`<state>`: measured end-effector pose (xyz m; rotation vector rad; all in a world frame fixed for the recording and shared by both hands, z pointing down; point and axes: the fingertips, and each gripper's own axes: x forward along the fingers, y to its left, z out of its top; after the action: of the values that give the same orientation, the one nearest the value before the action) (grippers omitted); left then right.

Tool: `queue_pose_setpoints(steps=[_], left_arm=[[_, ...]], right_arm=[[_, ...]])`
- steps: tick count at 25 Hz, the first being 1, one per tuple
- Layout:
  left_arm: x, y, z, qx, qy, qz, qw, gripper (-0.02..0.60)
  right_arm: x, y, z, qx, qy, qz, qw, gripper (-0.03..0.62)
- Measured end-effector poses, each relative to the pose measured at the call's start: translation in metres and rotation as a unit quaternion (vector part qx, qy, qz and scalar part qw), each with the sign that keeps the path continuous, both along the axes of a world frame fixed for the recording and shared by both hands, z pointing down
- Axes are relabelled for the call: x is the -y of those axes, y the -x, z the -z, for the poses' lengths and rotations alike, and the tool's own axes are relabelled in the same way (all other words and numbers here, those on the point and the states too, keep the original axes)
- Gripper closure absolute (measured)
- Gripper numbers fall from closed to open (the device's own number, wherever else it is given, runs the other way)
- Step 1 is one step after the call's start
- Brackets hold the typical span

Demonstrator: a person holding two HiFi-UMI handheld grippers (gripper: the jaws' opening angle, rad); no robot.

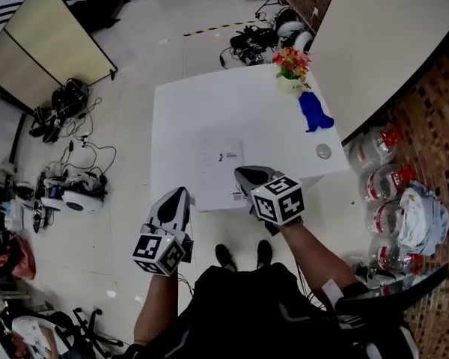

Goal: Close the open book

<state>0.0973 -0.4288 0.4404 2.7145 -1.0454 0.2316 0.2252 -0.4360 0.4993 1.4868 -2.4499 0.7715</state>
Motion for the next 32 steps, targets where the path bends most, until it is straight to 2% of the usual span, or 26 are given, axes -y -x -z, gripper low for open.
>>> queue_pose_setpoints(steps=[4,8,12,18,22,26,32], left_arm=[[-0.030,0.009,0.005,0.021,-0.018,-0.002,0.9996,0.588],[-0.061,0.036,0.013,0.044,-0.047,0.000,0.9979,0.588],[-0.100,0.073,0.014,0.025,-0.044,-0.006,0.9987,0.588],[-0.161,0.143,0.012,-0.005,-0.036,-0.037,0.9986,0.588],[-0.203,0.183,0.003,-0.018,-0.022,-0.030,0.9991,0.588],[-0.242,0.194,0.010,-0.027,-0.020,-0.055,0.9979,0.588],[-0.294,0.185,0.022,-0.024,-0.031,-0.074,0.9965,0.588]], right_arm=[[-0.019,0.011,0.008,0.013,-0.012,0.012,1.000,0.595],[-0.044,0.030,0.021,0.009,-0.030,0.012,0.999,0.595],[-0.081,0.061,0.036,0.000,-0.051,-0.003,0.999,0.595],[-0.153,0.119,0.063,-0.013,-0.082,-0.050,0.995,0.595],[-0.209,0.155,0.069,-0.018,-0.088,-0.063,0.994,0.595],[-0.256,0.170,0.085,-0.033,-0.099,-0.071,0.992,0.595],[-0.312,0.166,0.102,-0.040,-0.125,-0.080,0.988,0.595]])
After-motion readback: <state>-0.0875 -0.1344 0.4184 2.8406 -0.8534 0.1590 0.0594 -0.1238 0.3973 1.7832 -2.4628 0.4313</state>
